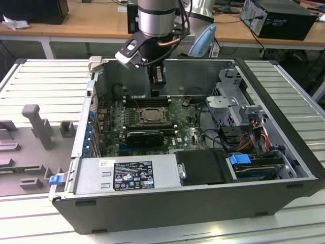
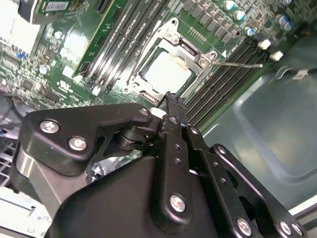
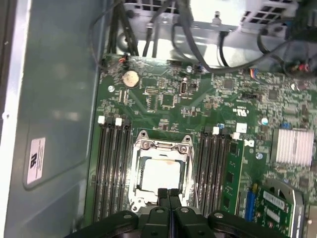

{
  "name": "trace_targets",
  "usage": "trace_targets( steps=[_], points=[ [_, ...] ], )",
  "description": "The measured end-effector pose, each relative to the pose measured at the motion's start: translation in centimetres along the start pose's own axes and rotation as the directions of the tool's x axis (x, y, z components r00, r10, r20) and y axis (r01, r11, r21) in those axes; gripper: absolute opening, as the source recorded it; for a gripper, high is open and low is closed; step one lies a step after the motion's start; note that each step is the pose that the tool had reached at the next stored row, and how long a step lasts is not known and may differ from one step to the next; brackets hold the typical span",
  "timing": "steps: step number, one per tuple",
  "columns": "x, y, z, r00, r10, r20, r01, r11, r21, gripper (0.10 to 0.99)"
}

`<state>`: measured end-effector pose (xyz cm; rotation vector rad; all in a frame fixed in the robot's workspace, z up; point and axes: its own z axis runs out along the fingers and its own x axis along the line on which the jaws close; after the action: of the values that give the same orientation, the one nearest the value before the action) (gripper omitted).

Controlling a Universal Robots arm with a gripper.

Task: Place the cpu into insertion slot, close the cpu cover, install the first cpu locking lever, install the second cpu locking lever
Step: 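Install the first cpu locking lever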

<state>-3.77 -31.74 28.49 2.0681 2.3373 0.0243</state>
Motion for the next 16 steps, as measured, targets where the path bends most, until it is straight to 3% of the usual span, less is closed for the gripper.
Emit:
trace_targets(
  steps=[5,16],
  points=[
    [0.0,0.0,0.01,0.9985,-0.054,-0.0006,0.054,0.9985,0.0,0.106],
    [0.0,0.0,0.0,0.9862,-0.165,-0.0033,0.165,0.9862,-0.001,0.106]
  ],
)
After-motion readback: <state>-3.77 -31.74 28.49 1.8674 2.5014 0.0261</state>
